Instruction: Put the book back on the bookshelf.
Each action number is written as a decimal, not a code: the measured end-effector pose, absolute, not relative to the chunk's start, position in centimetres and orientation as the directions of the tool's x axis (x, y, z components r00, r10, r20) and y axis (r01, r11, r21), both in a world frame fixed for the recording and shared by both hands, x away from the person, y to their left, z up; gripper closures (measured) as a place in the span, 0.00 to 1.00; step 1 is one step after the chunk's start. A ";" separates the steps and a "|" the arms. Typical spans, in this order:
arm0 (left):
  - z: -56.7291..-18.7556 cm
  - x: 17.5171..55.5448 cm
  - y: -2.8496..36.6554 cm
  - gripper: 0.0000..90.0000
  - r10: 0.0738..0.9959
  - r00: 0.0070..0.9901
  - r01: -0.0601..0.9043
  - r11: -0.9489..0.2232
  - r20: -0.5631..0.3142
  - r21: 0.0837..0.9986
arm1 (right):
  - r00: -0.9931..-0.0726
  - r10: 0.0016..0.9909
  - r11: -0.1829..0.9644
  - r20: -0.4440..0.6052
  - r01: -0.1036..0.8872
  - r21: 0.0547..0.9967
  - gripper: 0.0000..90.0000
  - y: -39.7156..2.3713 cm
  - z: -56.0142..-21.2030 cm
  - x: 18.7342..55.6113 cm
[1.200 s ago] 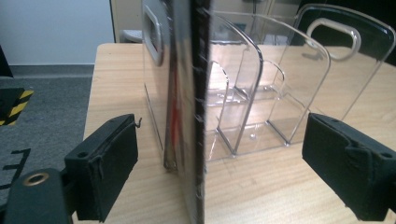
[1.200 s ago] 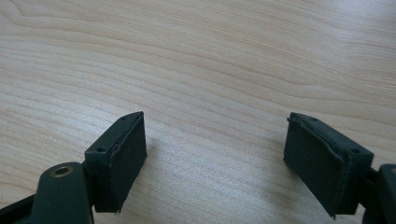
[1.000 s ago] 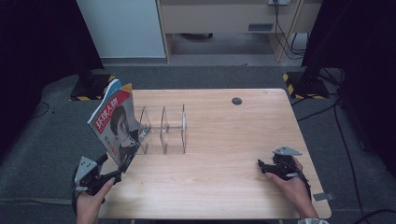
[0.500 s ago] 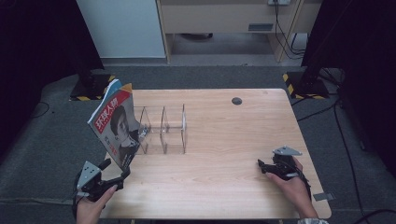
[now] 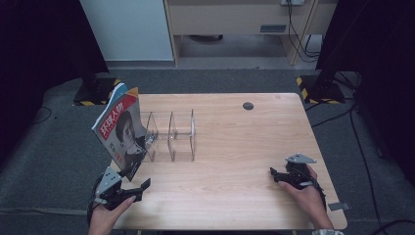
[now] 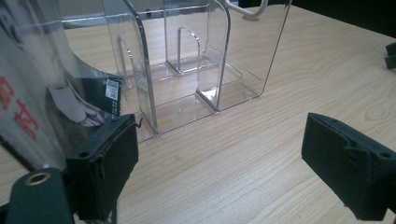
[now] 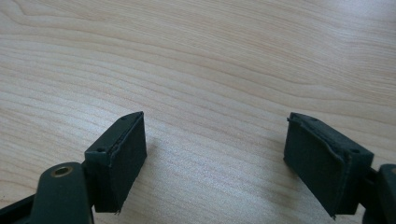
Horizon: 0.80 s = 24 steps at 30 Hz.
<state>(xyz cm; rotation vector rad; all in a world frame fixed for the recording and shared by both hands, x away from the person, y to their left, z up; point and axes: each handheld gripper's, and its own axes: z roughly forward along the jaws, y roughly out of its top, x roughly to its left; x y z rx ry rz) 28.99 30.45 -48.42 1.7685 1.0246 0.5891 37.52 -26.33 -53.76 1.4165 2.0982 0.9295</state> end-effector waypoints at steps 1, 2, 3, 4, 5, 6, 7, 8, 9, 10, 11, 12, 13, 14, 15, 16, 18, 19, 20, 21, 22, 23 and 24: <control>-48.4 29.1 30.4 0.12 0.843 0.534 0.379 -0.177 -0.059 0.908 | -0.378 0.926 0.249 0.009 0.629 0.736 0.24 -26.3 -53.8 37.5; -48.3 29.6 30.1 0.12 0.837 0.544 0.385 -0.185 -0.061 0.904 | -0.378 0.926 0.249 0.010 0.629 0.736 0.24 -26.3 -53.8 37.5; -48.3 29.6 30.1 0.12 0.837 0.544 0.385 -0.185 -0.061 0.904 | -0.378 0.926 0.249 0.010 0.629 0.736 0.24 -26.3 -53.8 37.5; -48.2 29.9 30.0 0.12 0.833 0.549 0.388 -0.186 -0.065 0.903 | -0.378 0.926 0.250 0.009 0.629 0.736 0.24 -26.3 -53.8 37.5; -48.2 30.2 29.9 0.12 0.830 0.553 0.391 -0.187 -0.068 0.901 | -0.378 0.926 0.250 0.009 0.629 0.736 0.24 -26.3 -53.8 37.5; -48.2 30.8 29.5 0.11 0.834 0.549 0.400 -0.202 -0.057 0.894 | -0.378 0.926 0.250 0.009 0.629 0.736 0.24 -26.3 -53.8 37.5; -48.2 30.8 29.5 0.11 0.834 0.549 0.400 -0.202 -0.057 0.894 | -0.378 0.926 0.250 0.009 0.629 0.736 0.24 -26.3 -53.8 37.5; -48.1 31.0 29.2 0.11 0.830 0.554 0.403 -0.209 -0.057 0.891 | -0.378 0.926 0.250 0.009 0.629 0.736 0.24 -26.3 -53.8 37.5; -48.1 31.3 29.0 0.11 0.828 0.559 0.406 -0.213 -0.057 0.889 | -0.378 0.926 0.250 0.009 0.629 0.736 0.24 -26.3 -53.8 37.5; -48.0 31.5 28.7 0.11 0.825 0.563 0.407 -0.220 -0.054 0.886 | -0.378 0.926 0.249 0.010 0.629 0.736 0.24 -26.3 -53.8 37.5; -48.0 31.7 28.5 0.11 0.823 0.566 0.407 -0.227 -0.050 0.885 | -0.378 0.926 0.249 0.010 0.629 0.736 0.24 -26.3 -53.8 37.5; -47.9 32.0 28.1 0.11 0.818 0.574 0.406 -0.245 -0.037 0.881 | -0.378 0.926 0.249 0.010 0.629 0.736 0.24 -26.3 -53.8 37.5; -47.8 32.3 27.7 0.11 0.813 0.582 0.409 -0.257 -0.033 0.876 | -0.378 0.926 0.249 0.010 0.629 0.736 0.24 -26.3 -53.8 37.5; -47.8 32.5 27.4 0.10 0.806 0.591 0.412 -0.267 -0.032 0.871 | -0.379 0.925 0.250 0.009 0.629 0.736 0.24 -26.3 -53.8 37.5; -47.9 32.7 27.1 0.10 0.801 0.597 0.415 -0.275 -0.032 0.868 | -0.379 0.925 0.250 0.009 0.629 0.736 0.24 -26.3 -53.8 37.5; -48.0 33.1 26.3 0.10 0.784 0.621 0.417 -0.301 -0.027 0.858 | -0.380 0.925 0.251 0.009 0.628 0.736 0.24 -26.3 -53.8 37.5; -48.1 33.3 25.9 0.09 0.776 0.631 0.419 -0.312 -0.027 0.853 | -0.380 0.925 0.251 0.009 0.628 0.736 0.24 -26.3 -53.8 37.5; -48.4 33.5 25.1 0.09 0.754 0.656 0.421 -0.339 -0.024 0.841 | -0.381 0.925 0.251 0.009 0.628 0.736 0.24 -26.3 -53.8 37.5; -48.4 33.5 25.1 0.08 0.754 0.656 0.421 -0.339 -0.024 0.841 | -0.381 0.925 0.251 0.009 0.628 0.736 0.24 -26.3 -53.8 37.5; -48.5 33.9 24.7 0.08 0.733 0.681 0.396 -0.362 -0.005 0.844 | -0.381 0.925 0.251 0.009 0.628 0.736 0.24 -26.3 -53.8 37.5; -48.6 33.9 24.3 0.08 0.730 0.683 0.414 -0.366 -0.019 0.834 | -0.381 0.925 0.251 0.010 0.628 0.736 0.24 -26.3 -53.8 37.5; -48.7 34.0 23.7 0.06 0.722 0.691 0.428 -0.377 -0.029 0.821 | -0.381 0.925 0.251 0.010 0.629 0.736 0.24 -26.3 -53.8 37.5; -48.7 34.0 23.7 0.06 0.722 0.691 0.428 -0.377 -0.029 0.821 | -0.381 0.925 0.251 0.010 0.629 0.736 0.24 -26.3 -53.8 37.5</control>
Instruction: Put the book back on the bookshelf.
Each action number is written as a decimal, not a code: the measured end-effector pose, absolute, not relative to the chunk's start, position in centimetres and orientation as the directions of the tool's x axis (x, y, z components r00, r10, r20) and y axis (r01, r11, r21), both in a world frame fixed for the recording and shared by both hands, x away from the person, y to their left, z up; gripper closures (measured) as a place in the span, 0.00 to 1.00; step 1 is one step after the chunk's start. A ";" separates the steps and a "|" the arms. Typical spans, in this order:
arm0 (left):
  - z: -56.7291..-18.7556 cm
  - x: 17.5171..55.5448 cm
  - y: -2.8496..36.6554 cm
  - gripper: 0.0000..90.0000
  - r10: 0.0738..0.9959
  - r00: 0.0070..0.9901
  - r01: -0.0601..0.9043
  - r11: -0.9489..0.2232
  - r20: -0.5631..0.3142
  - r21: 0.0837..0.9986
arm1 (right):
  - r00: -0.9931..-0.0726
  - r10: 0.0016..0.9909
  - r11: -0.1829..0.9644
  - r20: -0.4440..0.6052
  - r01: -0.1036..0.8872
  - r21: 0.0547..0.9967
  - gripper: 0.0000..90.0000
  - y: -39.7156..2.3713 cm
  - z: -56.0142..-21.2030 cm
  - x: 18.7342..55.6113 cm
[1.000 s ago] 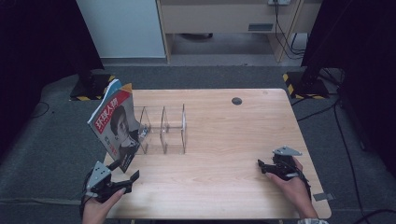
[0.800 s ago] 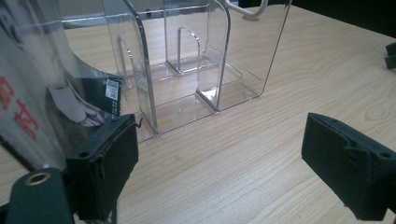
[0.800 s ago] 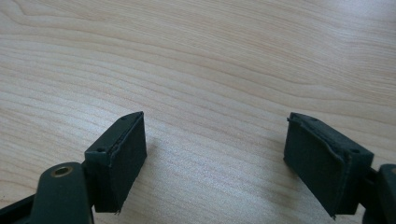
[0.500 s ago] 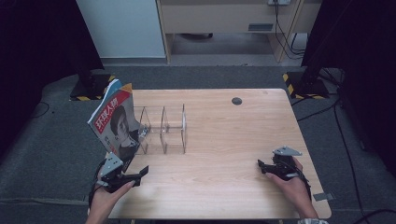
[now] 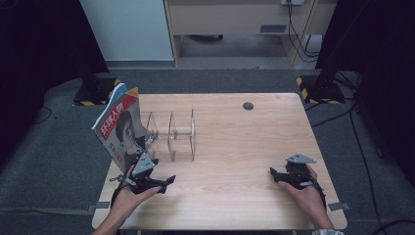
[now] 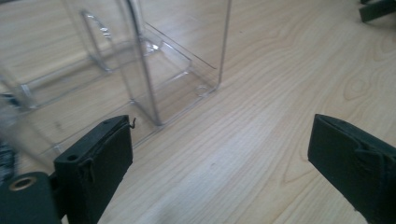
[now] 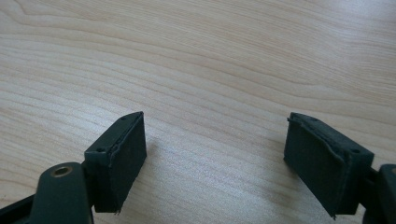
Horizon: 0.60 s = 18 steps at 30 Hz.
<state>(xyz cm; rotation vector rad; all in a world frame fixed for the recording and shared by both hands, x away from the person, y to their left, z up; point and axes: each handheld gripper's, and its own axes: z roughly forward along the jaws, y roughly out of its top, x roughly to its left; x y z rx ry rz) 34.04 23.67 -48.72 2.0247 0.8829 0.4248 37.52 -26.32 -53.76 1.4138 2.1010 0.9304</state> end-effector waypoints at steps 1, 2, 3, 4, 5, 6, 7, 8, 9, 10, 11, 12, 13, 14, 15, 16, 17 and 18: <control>-48.7 34.2 23.3 0.06 0.717 0.697 0.422 -0.391 -0.017 0.818 | -0.381 0.925 0.251 0.009 0.629 0.736 0.24 -26.3 -53.8 37.5; -48.7 34.3 22.9 0.06 0.712 0.702 0.422 -0.398 -0.016 0.815 | -0.379 0.925 0.249 0.011 0.630 0.736 0.24 -26.3 -53.7 37.5; -48.7 34.4 22.7 0.05 0.708 0.706 0.422 -0.400 -0.018 0.814 | -0.379 0.925 0.249 0.011 0.630 0.736 0.24 -26.3 -53.8 37.5; -48.7 34.5 22.4 0.05 0.705 0.709 0.421 -0.402 -0.018 0.813 | -0.379 0.925 0.249 0.011 0.630 0.736 0.24 -26.3 -53.8 37.5; -48.6 34.7 21.9 0.05 0.701 0.712 0.419 -0.404 -0.018 0.813 | -0.380 0.925 0.251 0.010 0.629 0.736 0.24 -26.3 -53.8 37.5; -48.6 34.8 21.6 0.05 0.698 0.715 0.421 -0.409 -0.019 0.810 | -0.380 0.925 0.251 0.010 0.629 0.736 0.24 -26.3 -53.8 37.5; -48.6 34.9 21.2 0.05 0.696 0.717 0.422 -0.411 -0.020 0.808 | -0.380 0.925 0.251 0.010 0.629 0.736 0.24 -26.3 -53.8 37.5; -48.6 35.1 20.4 0.05 0.689 0.725 0.418 -0.419 -0.018 0.806 | -0.380 0.925 0.250 0.011 0.629 0.736 0.23 -26.3 -53.8 37.5; -48.6 35.1 20.4 0.05 0.689 0.725 0.418 -0.419 -0.018 0.806 | -0.380 0.925 0.250 0.011 0.629 0.736 0.23 -26.3 -53.8 37.5; -48.6 35.2 20.0 0.05 0.687 0.727 0.417 -0.422 -0.017 0.805 | -0.381 0.925 0.252 0.008 0.628 0.736 0.23 -26.3 -53.8 37.5; -48.6 35.3 19.7 0.05 0.685 0.729 0.416 -0.423 -0.016 0.805 | -0.381 0.925 0.252 0.008 0.628 0.736 0.23 -26.3 -53.8 37.5; -48.7 35.4 19.2 0.05 0.679 0.734 0.417 -0.422 -0.024 0.805 | -0.381 0.924 0.252 0.009 0.629 0.736 0.23 -26.3 -53.8 37.5; -48.7 35.5 18.6 0.05 0.669 0.743 0.413 -0.430 -0.023 0.803 | -0.382 0.924 0.252 0.009 0.629 0.735 0.23 -26.3 -53.8 37.5; -48.7 35.6 18.1 0.05 0.663 0.749 0.409 -0.439 -0.019 0.800 | -0.382 0.924 0.252 0.010 0.629 0.735 0.23 -26.3 -53.8 37.5; -48.7 35.6 18.1 0.05 0.663 0.749 0.409 -0.439 -0.019 0.800 | -0.382 0.924 0.252 0.010 0.629 0.735 0.23 -26.3 -53.8 37.5; -48.8 35.6 17.4 0.05 0.653 0.757 0.404 -0.450 -0.015 0.796 | -0.381 0.925 0.250 0.011 0.629 0.736 0.23 -26.3 -53.8 37.5; -48.8 35.6 17.4 0.05 0.653 0.757 0.404 -0.450 -0.015 0.796 | -0.381 0.925 0.250 0.011 0.629 0.736 0.23 -26.3 -53.8 37.5; -48.9 35.6 16.8 0.05 0.643 0.766 0.399 -0.461 -0.012 0.793 | -0.381 0.925 0.251 0.010 0.628 0.737 0.23 -26.3 -53.8 37.5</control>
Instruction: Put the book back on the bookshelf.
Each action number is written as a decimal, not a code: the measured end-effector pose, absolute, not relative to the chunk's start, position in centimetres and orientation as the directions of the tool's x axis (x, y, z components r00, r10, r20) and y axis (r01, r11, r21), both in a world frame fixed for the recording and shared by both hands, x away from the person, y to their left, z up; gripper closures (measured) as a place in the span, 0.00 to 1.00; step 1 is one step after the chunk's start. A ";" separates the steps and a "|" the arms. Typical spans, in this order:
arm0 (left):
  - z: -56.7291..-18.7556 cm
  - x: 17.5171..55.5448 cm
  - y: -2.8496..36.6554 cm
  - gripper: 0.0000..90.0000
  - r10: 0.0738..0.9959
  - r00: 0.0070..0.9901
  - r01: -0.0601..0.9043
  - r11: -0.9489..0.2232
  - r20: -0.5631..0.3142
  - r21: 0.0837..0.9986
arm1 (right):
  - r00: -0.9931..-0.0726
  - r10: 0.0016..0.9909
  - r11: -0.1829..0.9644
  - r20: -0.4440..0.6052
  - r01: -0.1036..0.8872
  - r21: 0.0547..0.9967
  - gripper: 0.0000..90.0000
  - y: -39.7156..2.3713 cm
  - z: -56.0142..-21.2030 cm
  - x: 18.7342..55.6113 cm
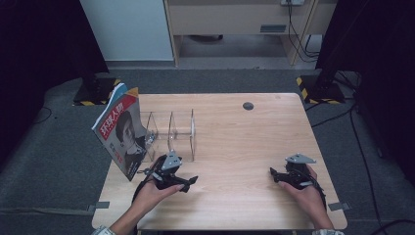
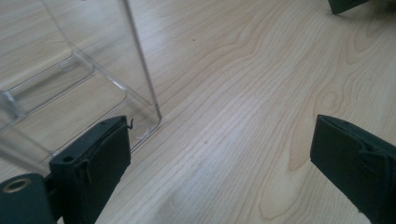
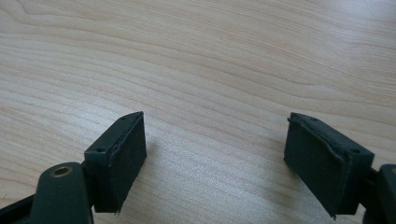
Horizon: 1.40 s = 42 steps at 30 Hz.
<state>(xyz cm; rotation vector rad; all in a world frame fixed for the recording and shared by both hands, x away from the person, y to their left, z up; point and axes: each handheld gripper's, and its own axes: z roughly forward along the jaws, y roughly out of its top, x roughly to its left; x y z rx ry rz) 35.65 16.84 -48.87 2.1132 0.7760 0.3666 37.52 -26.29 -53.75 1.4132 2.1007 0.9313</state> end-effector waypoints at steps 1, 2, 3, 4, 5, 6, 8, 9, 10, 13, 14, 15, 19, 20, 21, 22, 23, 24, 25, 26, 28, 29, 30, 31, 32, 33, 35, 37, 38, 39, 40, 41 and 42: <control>-48.9 35.6 16.8 0.05 0.643 0.766 0.399 -0.461 -0.012 0.793 | -0.381 0.925 0.251 0.010 0.628 0.737 0.23 -26.3 -53.8 37.5; -49.0 35.8 16.3 0.05 0.633 0.774 0.393 -0.475 -0.004 0.788 | -0.381 0.924 0.251 0.010 0.628 0.737 0.23 -26.3 -53.8 37.5; -49.0 35.8 16.3 0.05 0.633 0.774 0.393 -0.475 -0.004 0.788 | -0.381 0.924 0.251 0.010 0.628 0.737 0.23 -26.3 -53.8 37.5; -48.9 36.0 15.7 0.05 0.621 0.783 0.385 -0.481 -0.004 0.788 | -0.381 0.924 0.251 0.010 0.628 0.737 0.23 -26.3 -53.8 37.5; -48.9 36.0 15.7 0.05 0.621 0.783 0.385 -0.481 -0.004 0.788 | -0.381 0.924 0.251 0.010 0.628 0.737 0.23 -26.3 -53.8 37.5; -48.8 36.3 15.1 0.05 0.609 0.793 0.382 -0.477 -0.015 0.792 | -0.381 0.924 0.251 0.010 0.628 0.737 0.23 -26.3 -53.8 37.5; -48.7 36.5 14.4 0.05 0.597 0.802 0.373 -0.488 -0.010 0.789 | -0.381 0.924 0.251 0.010 0.628 0.737 0.23 -26.3 -53.8 37.5; -48.7 36.5 14.4 0.05 0.597 0.802 0.373 -0.488 -0.010 0.789 | -0.381 0.924 0.251 0.010 0.628 0.737 0.23 -26.3 -53.8 37.5; -48.8 36.5 14.0 0.05 0.590 0.807 0.372 -0.493 -0.011 0.787 | -0.381 0.924 0.251 0.010 0.628 0.737 0.23 -26.3 -53.8 37.5; -49.1 36.5 12.9 0.05 0.570 0.822 0.367 -0.515 -0.011 0.775 | -0.381 0.924 0.251 0.010 0.628 0.736 0.23 -26.3 -53.8 37.5; -49.1 36.5 12.9 0.05 0.570 0.822 0.367 -0.515 -0.011 0.775 | -0.381 0.924 0.251 0.010 0.628 0.736 0.23 -26.3 -53.8 37.5; -49.3 36.5 12.5 0.05 0.563 0.826 0.366 -0.523 -0.010 0.770 | -0.382 0.924 0.251 0.010 0.628 0.736 0.23 -26.3 -53.8 37.5; -49.6 36.2 11.9 0.05 0.551 0.835 0.365 -0.537 -0.012 0.760 | -0.382 0.924 0.252 0.009 0.626 0.738 0.23 -26.3 -53.8 37.5; -49.6 36.2 11.8 0.05 0.551 0.835 0.368 -0.540 -0.013 0.757 | -0.382 0.924 0.252 0.009 0.626 0.738 0.23 -26.3 -53.8 37.5; -49.6 36.2 11.8 0.05 0.551 0.835 0.368 -0.540 -0.013 0.757 | -0.382 0.924 0.252 0.009 0.626 0.738 0.23 -26.3 -53.8 37.5; -49.7 36.2 11.5 0.05 0.552 0.834 0.372 -0.544 -0.013 0.752 | -0.382 0.924 0.252 0.009 0.626 0.738 0.23 -26.3 -53.8 37.5; -49.7 36.2 11.5 0.05 0.552 0.834 0.372 -0.544 -0.013 0.752 | -0.382 0.924 0.252 0.009 0.626 0.738 0.23 -26.3 -53.8 37.5; -49.7 36.1 11.4 0.05 0.551 0.835 0.375 -0.547 -0.015 0.748 | -0.382 0.924 0.252 0.008 0.626 0.738 0.23 -26.3 -53.8 37.5; -49.7 36.1 11.2 0.05 0.551 0.834 0.376 -0.550 -0.014 0.745 | -0.382 0.924 0.252 0.008 0.626 0.738 0.23 -26.3 -53.8 37.5; -49.8 36.0 10.7 0.06 0.548 0.837 0.378 -0.561 -0.012 0.737 | -0.383 0.924 0.252 0.008 0.626 0.738 0.23 -26.3 -53.8 37.5; -49.9 35.9 10.4 0.06 0.547 0.837 0.383 -0.563 -0.017 0.732 | -0.383 0.924 0.253 0.008 0.626 0.738 0.23 -26.3 -53.8 37.5; -50.0 35.8 9.8 0.06 0.536 0.844 0.381 -0.572 -0.021 0.727 | -0.385 0.923 0.255 0.009 0.626 0.737 0.23 -26.3 -53.8 37.5; -50.1 35.8 9.5 0.06 0.530 0.848 0.377 -0.576 -0.020 0.726 | -0.386 0.922 0.255 0.008 0.625 0.737 0.23 -26.3 -53.8 37.5; -50.1 35.8 9.5 0.06 0.530 0.848 0.377 -0.576 -0.020 0.726 | -0.386 0.922 0.255 0.008 0.625 0.737 0.23 -26.3 -53.8 37.5; -50.2 35.7 9.0 0.06 0.521 0.853 0.372 -0.586 -0.017 0.720 | -0.388 0.922 0.257 0.007 0.624 0.738 0.23 -26.3 -53.8 37.5; -50.2 35.7 9.0 0.06 0.521 0.853 0.372 -0.586 -0.017 0.720 | -0.388 0.922 0.257 0.007 0.624 0.738 0.23 -26.3 -53.8 37.5; -50.3 35.7 8.5 0.06 0.520 0.854 0.374 -0.587 -0.020 0.718 | -0.388 0.922 0.257 0.007 0.624 0.738 0.23 -26.3 -53.8 37.5; -50.4 35.8 8.0 0.06 0.515 0.857 0.373 -0.592 -0.020 0.714 | -0.388 0.922 0.257 0.007 0.624 0.738 0.23 -26.3 -53.8 37.5; -50.4 35.8 7.8 0.06 0.516 0.856 0.373 -0.591 -0.020 0.715 | -0.388 0.922 0.258 0.007 0.624 0.738 0.23 -26.3 -53.8 37.5; -50.4 35.9 7.6 0.06 0.516 0.856 0.373 -0.591 -0.019 0.715 | -0.389 0.921 0.258 0.006 0.624 0.738 0.23 -26.3 -53.8 37.5; -50.4 36.0 7.1 0.06 0.521 0.853 0.378 -0.589 -0.021 0.714 | -0.389 0.921 0.258 0.006 0.624 0.738 0.23 -26.3 -53.8 37.5; -50.4 36.0 7.1 0.06 0.521 0.853 0.378 -0.589 -0.021 0.714 | -0.389 0.921 0.258 0.006 0.624 0.738 0.23 -26.3 -53.8 37.5; -50.5 36.0 6.9 0.06 0.524 0.851 0.380 -0.586 -0.023 0.716 | -0.389 0.921 0.258 0.007 0.624 0.738 0.23 -26.3 -53.8 37.5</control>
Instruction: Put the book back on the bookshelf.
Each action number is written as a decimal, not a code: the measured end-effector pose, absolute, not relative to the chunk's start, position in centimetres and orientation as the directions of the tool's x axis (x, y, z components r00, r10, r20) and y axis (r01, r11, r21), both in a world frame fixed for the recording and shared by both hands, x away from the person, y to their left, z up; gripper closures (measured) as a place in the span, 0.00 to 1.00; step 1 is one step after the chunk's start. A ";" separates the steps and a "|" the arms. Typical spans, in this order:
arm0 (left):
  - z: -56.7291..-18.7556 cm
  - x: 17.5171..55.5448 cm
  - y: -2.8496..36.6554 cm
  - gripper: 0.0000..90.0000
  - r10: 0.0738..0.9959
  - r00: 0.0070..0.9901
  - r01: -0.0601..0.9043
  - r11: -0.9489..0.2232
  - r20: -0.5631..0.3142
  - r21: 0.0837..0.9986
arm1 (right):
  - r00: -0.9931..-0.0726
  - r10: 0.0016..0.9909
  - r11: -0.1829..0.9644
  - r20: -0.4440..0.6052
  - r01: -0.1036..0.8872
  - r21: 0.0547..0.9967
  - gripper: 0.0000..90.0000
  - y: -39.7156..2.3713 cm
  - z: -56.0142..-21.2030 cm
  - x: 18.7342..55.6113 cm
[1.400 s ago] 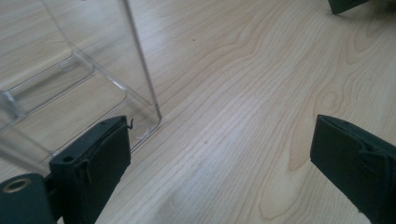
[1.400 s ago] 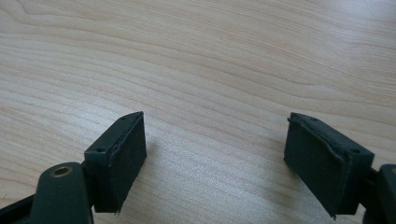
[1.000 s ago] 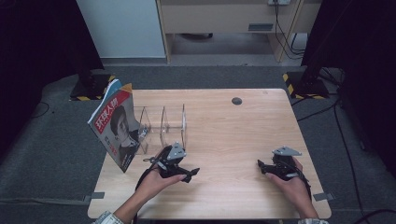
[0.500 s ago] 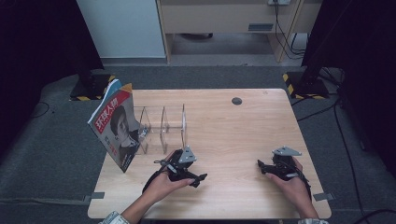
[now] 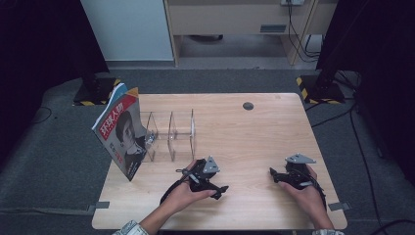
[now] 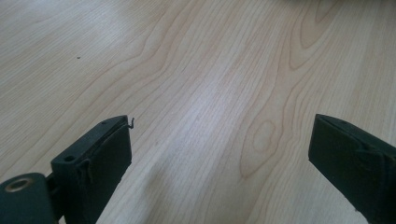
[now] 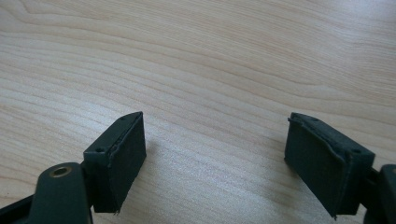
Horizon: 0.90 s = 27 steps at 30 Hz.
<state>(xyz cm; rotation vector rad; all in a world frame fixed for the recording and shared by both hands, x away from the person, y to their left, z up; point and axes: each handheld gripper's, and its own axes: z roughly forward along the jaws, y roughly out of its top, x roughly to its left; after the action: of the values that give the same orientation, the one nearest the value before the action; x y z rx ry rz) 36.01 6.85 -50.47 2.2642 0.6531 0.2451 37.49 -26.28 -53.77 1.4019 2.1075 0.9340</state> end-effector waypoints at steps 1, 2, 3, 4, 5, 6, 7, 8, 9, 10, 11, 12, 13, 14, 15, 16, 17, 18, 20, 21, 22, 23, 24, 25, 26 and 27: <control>-50.5 36.1 6.6 0.06 0.521 0.853 0.378 -0.591 -0.020 0.713 | -0.390 0.921 0.258 0.007 0.624 0.738 0.23 -26.3 -53.8 37.5; -50.7 36.2 6.1 0.06 0.527 0.850 0.380 -0.592 -0.015 0.710 | -0.389 0.921 0.257 0.008 0.625 0.737 0.23 -26.3 -53.8 37.5; -50.7 36.2 6.1 0.06 0.527 0.850 0.380 -0.592 -0.015 0.710 | -0.389 0.921 0.257 0.008 0.625 0.737 0.23 -26.3 -53.8 37.5; -50.8 36.3 5.9 0.06 0.526 0.851 0.380 -0.600 -0.011 0.704 | -0.389 0.921 0.257 0.008 0.625 0.737 0.23 -26.3 -53.8 37.5; -50.9 36.3 5.7 0.06 0.530 0.848 0.384 -0.599 -0.012 0.703 | -0.389 0.921 0.258 0.008 0.624 0.737 0.23 -26.3 -53.8 37.5; -50.9 36.4 5.5 0.06 0.531 0.848 0.384 -0.603 -0.008 0.699 | -0.389 0.921 0.258 0.008 0.625 0.737 0.23 -26.3 -53.8 37.5; -51.0 36.5 5.4 0.06 0.532 0.847 0.386 -0.606 -0.006 0.696 | -0.389 0.921 0.258 0.008 0.625 0.737 0.23 -26.3 -53.8 37.5; -51.2 36.8 5.1 0.06 0.534 0.845 0.388 -0.605 -0.007 0.696 | -0.390 0.921 0.258 0.008 0.624 0.737 0.23 -26.3 -53.8 37.5; -51.2 36.8 5.1 0.06 0.534 0.845 0.388 -0.605 -0.007 0.696 | -0.390 0.921 0.258 0.008 0.624 0.737 0.23 -26.3 -53.8 37.5; -51.2 37.1 4.9 0.06 0.534 0.846 0.388 -0.610 -0.004 0.691 | -0.390 0.921 0.259 0.007 0.624 0.737 0.23 -26.3 -53.8 37.5; -51.2 37.1 4.9 0.06 0.534 0.846 0.388 -0.610 -0.004 0.691 | -0.390 0.921 0.257 0.009 0.625 0.737 0.23 -26.3 -53.8 37.5; -51.3 37.5 4.6 0.06 0.537 0.844 0.389 -0.612 0.000 0.689 | -0.390 0.921 0.257 0.010 0.626 0.736 0.23 -26.2 -53.8 37.5; -51.3 37.5 4.6 0.06 0.537 0.844 0.389 -0.612 0.000 0.689 | -0.390 0.921 0.257 0.010 0.626 0.736 0.23 -26.2 -53.8 37.5; -51.3 37.7 4.5 0.06 0.543 0.840 0.391 -0.606 0.001 0.693 | -0.390 0.921 0.257 0.010 0.626 0.736 0.23 -26.2 -53.8 37.5; -51.2 37.9 4.5 0.07 0.548 0.837 0.394 -0.602 0.001 0.694 | -0.391 0.920 0.259 0.008 0.624 0.737 0.23 -26.3 -53.8 37.5; -51.2 38.1 4.3 0.07 0.551 0.834 0.398 -0.598 -0.003 0.696 | -0.391 0.921 0.258 0.010 0.626 0.736 0.23 -26.2 -53.8 37.5; -51.3 38.5 4.1 0.07 0.551 0.834 0.399 -0.601 -0.002 0.693 | -0.391 0.920 0.258 0.010 0.626 0.736 0.23 -26.3 -53.8 37.5; -51.3 38.5 4.1 0.07 0.551 0.834 0.399 -0.601 -0.002 0.693 | -0.391 0.920 0.258 0.010 0.626 0.736 0.23 -26.3 -53.8 37.5; -51.5 39.0 3.9 0.07 0.556 0.831 0.403 -0.605 0.002 0.687 | -0.391 0.920 0.258 0.010 0.626 0.736 0.23 -26.2 -53.8 37.5; -51.6 39.3 3.8 0.06 0.563 0.827 0.408 -0.600 0.000 0.688 | -0.391 0.920 0.258 0.010 0.626 0.736 0.23 -26.2 -53.8 37.5; -51.8 39.7 3.8 0.06 0.574 0.819 0.418 -0.593 -0.003 0.688 | -0.391 0.920 0.258 0.010 0.626 0.736 0.22 -26.2 -53.8 37.5; -51.8 39.7 3.8 0.06 0.574 0.819 0.418 -0.593 -0.003 0.688 | -0.391 0.920 0.258 0.010 0.626 0.736 0.22 -26.2 -53.8 37.5; -52.0 40.1 3.8 0.07 0.585 0.811 0.428 -0.582 -0.011 0.692 | -0.391 0.920 0.258 0.010 0.626 0.736 0.22 -26.2 -53.8 37.5; -52.0 40.1 3.8 0.07 0.585 0.811 0.428 -0.582 -0.011 0.692 | -0.391 0.920 0.258 0.010 0.626 0.736 0.22 -26.2 -53.8 37.5; -52.1 40.3 3.7 0.06 0.590 0.807 0.431 -0.578 -0.010 0.693 | -0.393 0.920 0.260 0.008 0.625 0.736 0.22 -26.2 -53.8 37.5; -52.1 40.3 3.7 0.06 0.590 0.807 0.431 -0.578 -0.010 0.693 | -0.393 0.920 0.260 0.008 0.625 0.736 0.22 -26.2 -53.8 37.5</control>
<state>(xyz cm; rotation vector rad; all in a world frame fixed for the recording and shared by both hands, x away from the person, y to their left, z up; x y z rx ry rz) 40.25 3.69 -52.08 2.2748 0.7478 0.2883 37.46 -26.24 -53.78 1.4005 2.1123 0.9344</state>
